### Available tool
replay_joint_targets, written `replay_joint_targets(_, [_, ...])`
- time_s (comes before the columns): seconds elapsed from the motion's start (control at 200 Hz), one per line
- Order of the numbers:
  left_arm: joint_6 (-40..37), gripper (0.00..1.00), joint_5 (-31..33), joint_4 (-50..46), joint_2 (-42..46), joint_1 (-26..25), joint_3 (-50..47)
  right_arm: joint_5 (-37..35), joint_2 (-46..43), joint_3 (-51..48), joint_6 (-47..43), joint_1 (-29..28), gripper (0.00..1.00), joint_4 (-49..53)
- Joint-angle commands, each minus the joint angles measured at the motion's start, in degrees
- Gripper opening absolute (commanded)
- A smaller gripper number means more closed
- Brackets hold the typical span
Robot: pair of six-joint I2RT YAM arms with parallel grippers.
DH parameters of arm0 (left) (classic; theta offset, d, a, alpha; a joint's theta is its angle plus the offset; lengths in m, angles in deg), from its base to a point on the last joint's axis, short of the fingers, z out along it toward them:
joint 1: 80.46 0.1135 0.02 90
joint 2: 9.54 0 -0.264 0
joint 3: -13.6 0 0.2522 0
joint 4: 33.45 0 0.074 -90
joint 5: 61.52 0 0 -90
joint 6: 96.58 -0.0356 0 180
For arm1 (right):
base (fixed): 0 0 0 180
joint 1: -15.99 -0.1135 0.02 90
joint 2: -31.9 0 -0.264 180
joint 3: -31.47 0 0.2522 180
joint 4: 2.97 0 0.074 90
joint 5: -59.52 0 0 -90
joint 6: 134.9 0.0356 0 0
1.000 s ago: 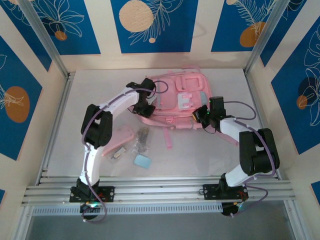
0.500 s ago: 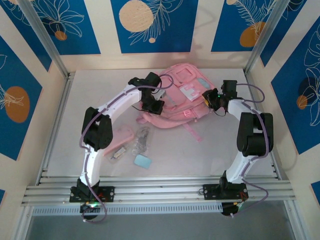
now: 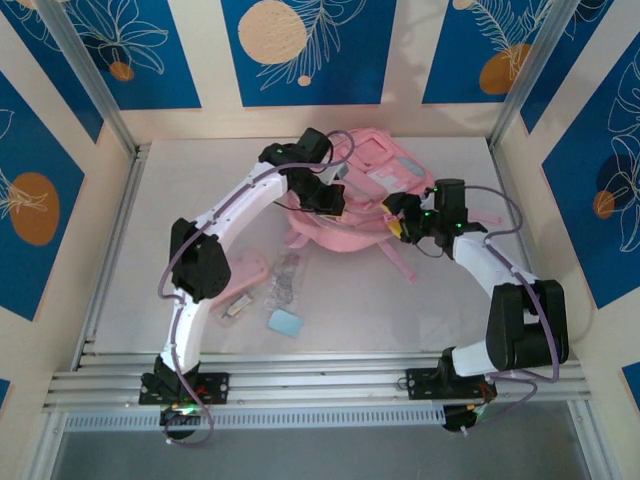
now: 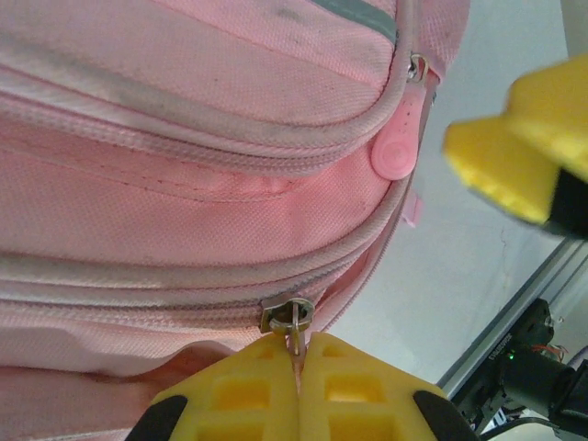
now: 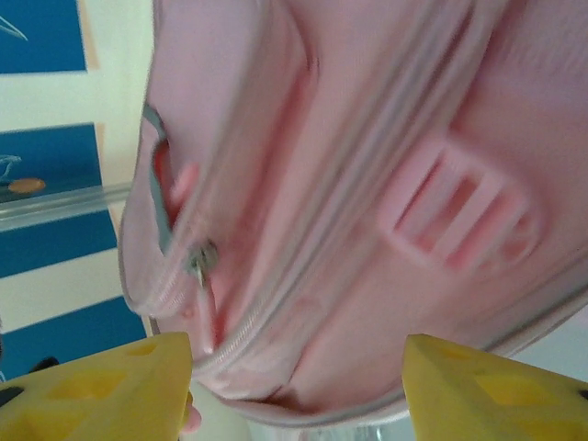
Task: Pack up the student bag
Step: Unzip the student bag at the center of the table.
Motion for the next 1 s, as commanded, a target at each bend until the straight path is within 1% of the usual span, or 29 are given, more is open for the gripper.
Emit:
replay_joint_targets(0.0, [0.3, 0.0, -4.8, 2.0, -0.1, -2.0, 2.8, -0.1, -0.5, -1.2, 6.9, -2.3, 0.62, -5.6])
replay_joint_targets(0.07, [0.3, 0.0, -5.4, 2.2, -0.3, -2.5, 2.8, -0.8, 0.9, -0.9, 8.4, -4.0, 0.62, -7.2])
replay_joint_targets(0.14, [0.0, 0.0, -5.8, 2.2, -0.3, -3.0, 2.7, -4.0, 2.3, -0.8, 9.2, -5.9, 0.62, -9.4])
replay_joint_targets(0.195, [-0.6, 0.0, -6.0, 1.7, -0.3, -3.3, 2.7, -6.1, 3.9, -0.5, 9.4, -7.1, 0.6, -11.5])
replay_joint_targets(0.22, [-0.8, 0.0, -6.0, 1.4, -0.2, -3.5, 2.5, -6.4, 5.0, -0.2, 9.6, -7.4, 0.56, -12.2])
replay_joint_targets(0.28, [-1.6, 0.0, -5.8, 1.0, 0.3, -3.5, 1.4, -5.7, 7.6, 0.5, 9.3, -7.6, 0.31, -15.3])
replay_joint_targets(0.335, [-2.7, 0.0, -4.6, 0.3, 0.9, -3.4, 0.4, -6.1, 9.0, 1.5, 8.4, -7.7, 0.1, -14.5])
replay_joint_targets(0.37, [-3.7, 0.0, -3.3, -0.5, 1.3, -3.2, -0.2, -6.4, 9.2, 1.8, 7.3, -7.7, 0.0, -13.7])
replay_joint_targets(0.445, [-5.9, 0.0, 1.3, -2.5, 2.0, -2.6, -1.7, -7.3, 8.2, 1.9, 4.1, -7.6, 0.0, -11.1])
replay_joint_targets(0.505, [-7.6, 0.0, 5.7, -4.2, 2.4, -1.4, -3.2, -7.7, 6.6, 2.4, 0.3, -7.3, 0.0, -7.1])
replay_joint_targets(0.57, [-10.0, 0.0, 10.1, -6.1, 2.6, 0.1, -4.9, -6.5, 5.4, 3.4, -4.7, -6.5, 0.0, -2.0])
replay_joint_targets(0.655, [-12.9, 0.0, 16.9, -7.9, 2.9, 2.2, -7.1, -2.2, 4.9, 5.0, -11.8, -4.4, 0.0, 4.7])
replay_joint_targets(0.705, [-14.1, 0.0, 20.4, -7.8, 3.1, 3.7, -8.2, 0.8, 4.7, 5.0, -15.1, -2.9, 0.0, 6.9])
replay_joint_targets(0.845, [-13.5, 0.0, 28.1, -3.9, 3.5, 8.3, -9.8, 8.5, 4.5, 5.1, -24.9, 1.6, 0.0, 13.8])
replay_joint_targets(0.885, [-12.9, 0.0, 29.5, -2.3, 3.3, 9.3, -9.9, 10.1, 4.9, 6.2, -28.5, 2.8, 0.0, 17.2])
replay_joint_targets(0.925, [-12.4, 0.0, 29.2, -1.1, 3.2, 9.9, -9.7, 11.3, 5.8, 7.6, -32.7, 3.7, 0.0, 21.3])
replay_joint_targets(0.995, [-12.0, 0.0, 24.6, 0.4, 3.3, 9.9, -9.5, 10.0, 7.5, 10.9, -39.1, 5.2, 0.0, 28.4])
